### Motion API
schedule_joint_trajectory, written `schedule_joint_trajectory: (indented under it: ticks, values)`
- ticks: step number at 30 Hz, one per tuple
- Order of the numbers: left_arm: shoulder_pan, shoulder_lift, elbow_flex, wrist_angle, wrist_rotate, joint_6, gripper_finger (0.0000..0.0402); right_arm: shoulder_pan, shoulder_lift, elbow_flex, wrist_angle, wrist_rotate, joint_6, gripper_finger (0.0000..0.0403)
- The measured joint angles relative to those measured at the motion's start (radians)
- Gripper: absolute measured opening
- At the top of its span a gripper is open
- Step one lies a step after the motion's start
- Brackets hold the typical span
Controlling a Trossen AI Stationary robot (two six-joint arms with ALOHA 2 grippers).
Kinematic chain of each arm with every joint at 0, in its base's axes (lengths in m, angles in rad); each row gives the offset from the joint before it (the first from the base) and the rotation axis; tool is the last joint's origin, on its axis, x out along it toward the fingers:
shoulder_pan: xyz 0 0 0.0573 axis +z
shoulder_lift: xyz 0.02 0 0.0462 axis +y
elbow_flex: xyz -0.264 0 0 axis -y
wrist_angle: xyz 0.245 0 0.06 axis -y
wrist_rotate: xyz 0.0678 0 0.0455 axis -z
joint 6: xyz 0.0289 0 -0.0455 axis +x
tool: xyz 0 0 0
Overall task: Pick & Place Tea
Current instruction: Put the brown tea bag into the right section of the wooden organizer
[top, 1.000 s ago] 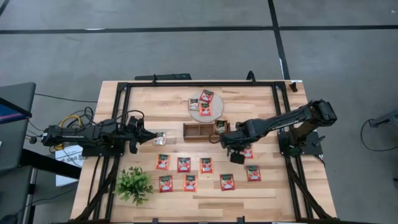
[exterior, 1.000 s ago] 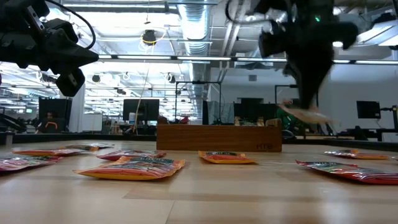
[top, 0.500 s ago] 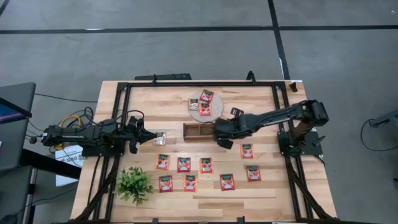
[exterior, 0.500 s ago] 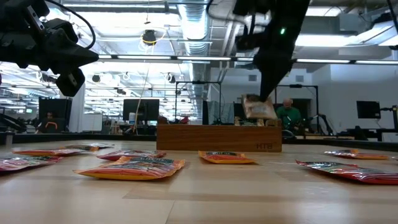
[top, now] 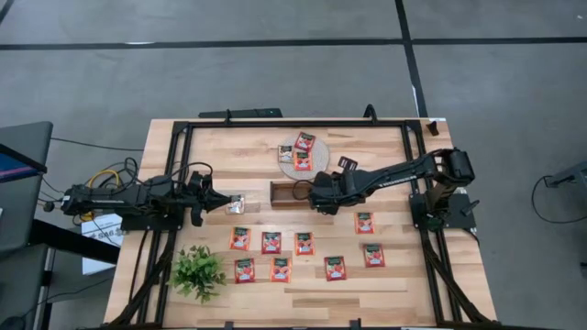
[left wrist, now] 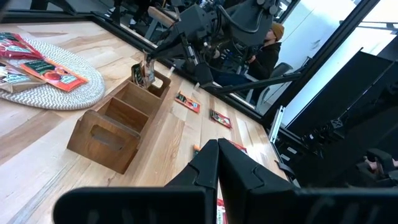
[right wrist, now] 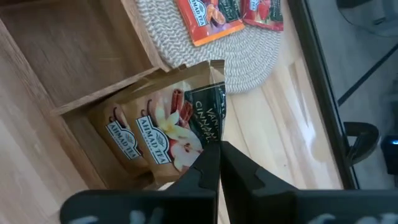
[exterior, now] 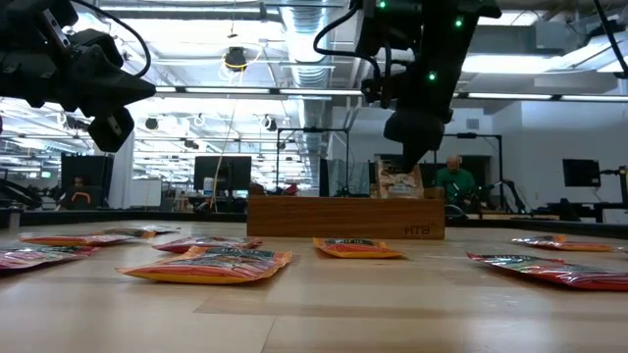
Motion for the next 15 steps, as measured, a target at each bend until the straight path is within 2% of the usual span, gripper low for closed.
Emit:
schedule_joint_trajectory:
  ticks: [15]
  values:
    - [0.000,0.000,0.000,0.000,0.000,0.006,0.0000,-0.001,0.013,0.000,0.021,-0.002,-0.026,0.0000]
